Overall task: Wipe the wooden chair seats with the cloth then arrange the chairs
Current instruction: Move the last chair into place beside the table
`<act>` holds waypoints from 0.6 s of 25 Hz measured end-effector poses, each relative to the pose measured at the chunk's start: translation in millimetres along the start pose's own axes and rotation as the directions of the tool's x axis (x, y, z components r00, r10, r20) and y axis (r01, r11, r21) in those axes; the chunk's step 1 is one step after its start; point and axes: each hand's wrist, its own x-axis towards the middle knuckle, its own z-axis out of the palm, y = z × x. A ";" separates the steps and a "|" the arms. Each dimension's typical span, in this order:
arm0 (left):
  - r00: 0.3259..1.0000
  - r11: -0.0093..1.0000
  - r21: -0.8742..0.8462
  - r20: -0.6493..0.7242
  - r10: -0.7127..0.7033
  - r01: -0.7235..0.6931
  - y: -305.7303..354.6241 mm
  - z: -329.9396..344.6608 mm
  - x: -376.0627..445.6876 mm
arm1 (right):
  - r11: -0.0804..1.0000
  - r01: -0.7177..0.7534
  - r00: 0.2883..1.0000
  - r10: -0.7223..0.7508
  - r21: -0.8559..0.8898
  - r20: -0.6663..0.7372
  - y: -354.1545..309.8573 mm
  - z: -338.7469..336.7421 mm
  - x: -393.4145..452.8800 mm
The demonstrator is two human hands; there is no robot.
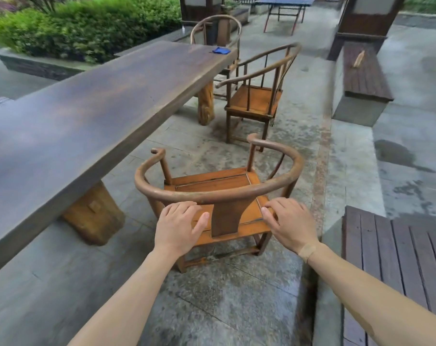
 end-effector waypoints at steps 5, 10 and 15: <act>0.996 0.997 0.039 -0.054 -0.067 0.069 12.4 20.3 -21.7 | 0.997 0.071 0.995 -0.069 0.025 -0.073 22.4 14.0 -3.4; 0.996 0.996 0.068 -0.077 -0.045 0.050 -8.0 91.6 -21.9 | 0.994 0.108 0.979 -0.101 0.028 -0.176 46.6 87.7 -0.1; 0.994 0.996 0.092 -0.111 0.010 0.000 -62.4 221.5 -18.3 | 0.991 0.135 0.968 -0.132 -0.001 -0.213 85.9 227.0 3.1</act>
